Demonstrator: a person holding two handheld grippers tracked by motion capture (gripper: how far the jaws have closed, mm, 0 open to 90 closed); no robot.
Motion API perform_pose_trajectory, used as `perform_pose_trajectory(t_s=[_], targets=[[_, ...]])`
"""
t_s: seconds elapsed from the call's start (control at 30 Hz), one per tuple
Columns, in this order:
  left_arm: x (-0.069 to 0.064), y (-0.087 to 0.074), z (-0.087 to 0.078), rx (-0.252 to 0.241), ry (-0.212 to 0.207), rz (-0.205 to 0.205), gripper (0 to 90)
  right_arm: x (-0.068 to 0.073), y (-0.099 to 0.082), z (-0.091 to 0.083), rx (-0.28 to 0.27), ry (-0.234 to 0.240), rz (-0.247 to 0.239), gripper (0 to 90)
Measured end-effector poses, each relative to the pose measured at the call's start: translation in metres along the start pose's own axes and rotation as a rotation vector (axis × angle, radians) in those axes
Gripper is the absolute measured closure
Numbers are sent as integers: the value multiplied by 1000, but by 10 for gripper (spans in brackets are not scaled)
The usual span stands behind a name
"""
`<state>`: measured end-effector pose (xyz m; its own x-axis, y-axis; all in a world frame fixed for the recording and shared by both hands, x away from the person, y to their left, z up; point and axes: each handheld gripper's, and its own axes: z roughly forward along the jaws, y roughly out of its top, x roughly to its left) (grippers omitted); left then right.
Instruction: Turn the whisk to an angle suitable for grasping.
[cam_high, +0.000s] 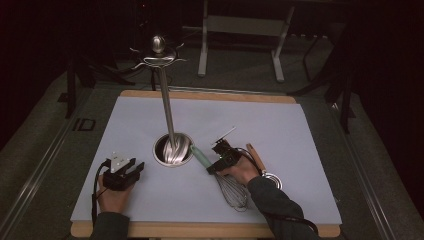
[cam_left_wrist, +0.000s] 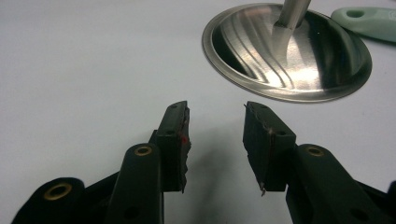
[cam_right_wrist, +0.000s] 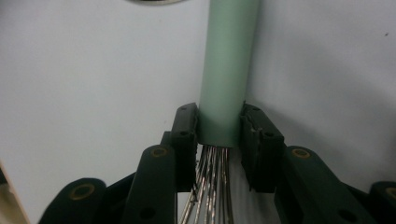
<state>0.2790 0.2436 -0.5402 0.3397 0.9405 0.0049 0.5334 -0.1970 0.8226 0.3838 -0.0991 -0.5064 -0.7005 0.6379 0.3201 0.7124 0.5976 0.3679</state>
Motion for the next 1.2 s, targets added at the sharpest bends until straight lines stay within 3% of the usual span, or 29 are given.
perform_pose_trajectory(t_s=[0.27, 0.6, 0.73, 0.83, 1.2], targets=[[2, -1, -2, -16, -12, -12, 607, 6, 1, -11, -48, 38, -31, 693], [2, -1, -2, -18, -13, -14, 607, 13, 5, -30, -148, 75, -50, 693], [2, -1, -2, -18, -13, -13, 607, 14, 6, -37, -175, 79, -56, 693], [2, -1, -2, -19, -14, -13, 609, 14, 7, -41, -182, 56, -74, 693], [2, -1, -2, -19, -13, -11, 612, 11, 9, -61, -271, 85, -74, 693]])
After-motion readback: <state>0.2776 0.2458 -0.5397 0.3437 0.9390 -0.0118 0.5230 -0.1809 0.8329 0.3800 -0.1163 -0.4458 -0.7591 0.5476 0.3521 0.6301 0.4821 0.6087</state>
